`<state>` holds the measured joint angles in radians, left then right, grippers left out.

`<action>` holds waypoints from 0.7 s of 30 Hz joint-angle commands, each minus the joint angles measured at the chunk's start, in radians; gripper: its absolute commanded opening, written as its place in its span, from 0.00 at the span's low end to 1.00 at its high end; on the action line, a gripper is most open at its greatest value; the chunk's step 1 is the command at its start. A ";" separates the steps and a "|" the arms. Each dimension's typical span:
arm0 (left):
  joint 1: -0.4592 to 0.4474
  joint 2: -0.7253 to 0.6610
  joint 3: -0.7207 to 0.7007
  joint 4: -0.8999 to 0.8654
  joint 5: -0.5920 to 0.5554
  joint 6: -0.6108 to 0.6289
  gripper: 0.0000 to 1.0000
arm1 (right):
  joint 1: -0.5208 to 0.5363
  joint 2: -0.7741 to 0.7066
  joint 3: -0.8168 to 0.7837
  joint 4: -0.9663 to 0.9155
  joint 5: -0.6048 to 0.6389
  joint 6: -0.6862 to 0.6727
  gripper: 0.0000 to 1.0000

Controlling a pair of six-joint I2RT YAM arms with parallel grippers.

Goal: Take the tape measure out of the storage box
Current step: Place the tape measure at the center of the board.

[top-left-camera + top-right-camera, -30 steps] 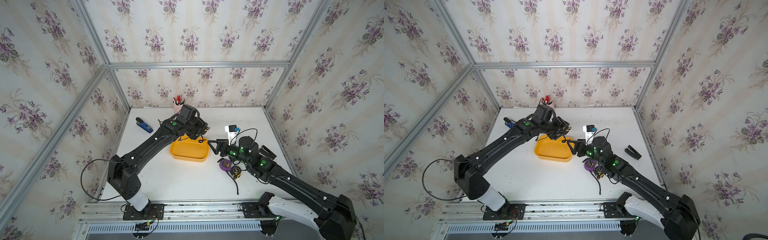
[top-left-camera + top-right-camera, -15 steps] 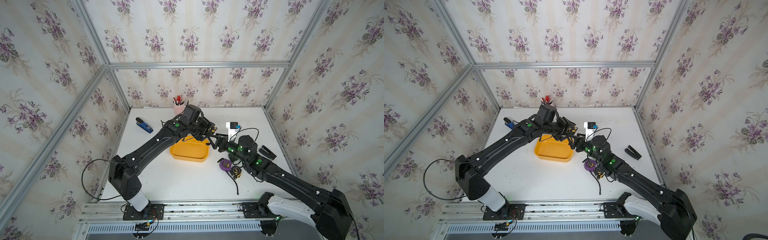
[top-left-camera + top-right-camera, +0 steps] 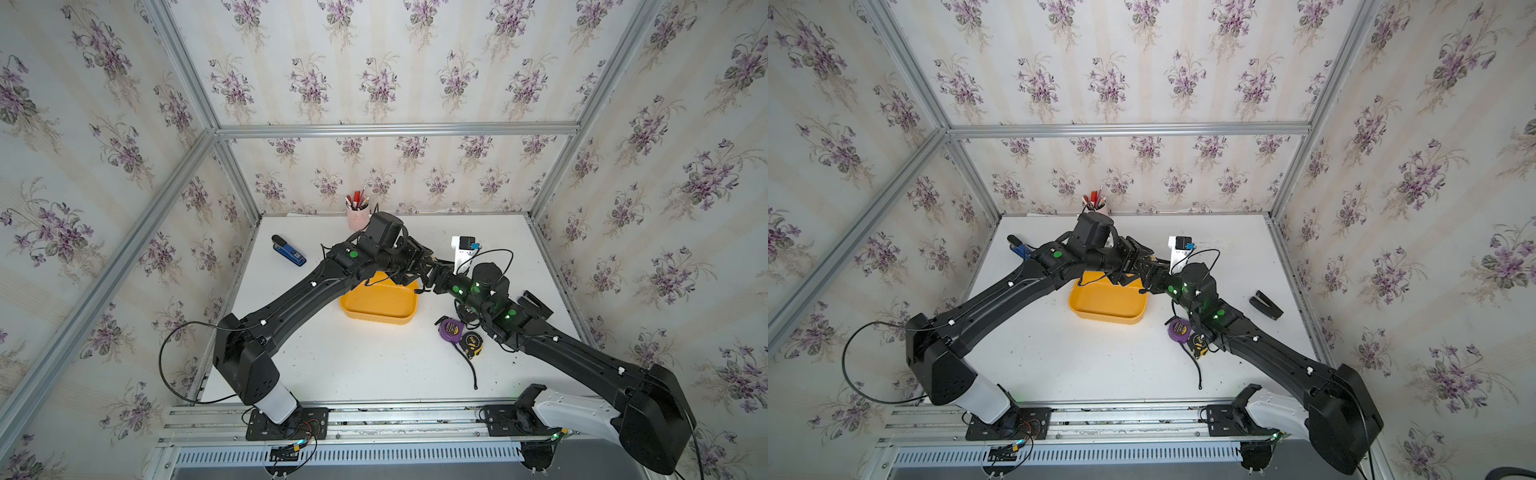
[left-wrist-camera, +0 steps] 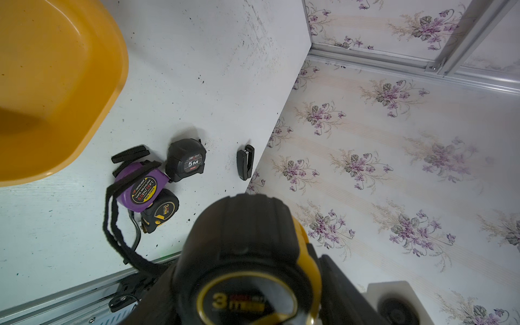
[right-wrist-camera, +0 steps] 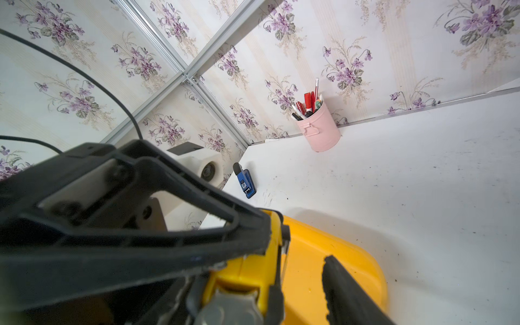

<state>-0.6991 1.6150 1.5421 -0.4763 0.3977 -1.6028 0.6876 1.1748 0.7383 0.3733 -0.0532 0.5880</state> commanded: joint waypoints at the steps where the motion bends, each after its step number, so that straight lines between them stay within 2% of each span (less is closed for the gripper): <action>1: 0.000 -0.011 -0.001 0.045 0.021 0.012 0.38 | -0.003 0.011 0.009 0.023 0.007 0.016 0.45; 4: 0.002 -0.019 -0.005 0.041 0.010 0.027 0.54 | -0.006 0.008 0.009 0.012 0.006 0.021 0.35; 8: 0.015 -0.036 -0.023 0.056 -0.014 0.057 0.88 | -0.007 -0.032 0.002 -0.054 0.036 0.027 0.28; 10: 0.027 -0.042 -0.027 0.057 -0.023 0.083 1.00 | -0.007 -0.072 -0.011 -0.100 0.064 0.031 0.28; 16: 0.088 -0.055 -0.045 0.049 -0.026 0.186 1.00 | -0.019 -0.222 -0.019 -0.375 0.142 0.044 0.29; 21: 0.170 -0.078 -0.030 -0.086 -0.103 0.358 1.00 | -0.020 -0.236 0.031 -0.735 0.068 0.066 0.29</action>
<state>-0.5549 1.5532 1.5005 -0.4839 0.3573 -1.3869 0.6666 0.9432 0.7601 -0.1097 0.0574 0.6296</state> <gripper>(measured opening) 0.999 0.360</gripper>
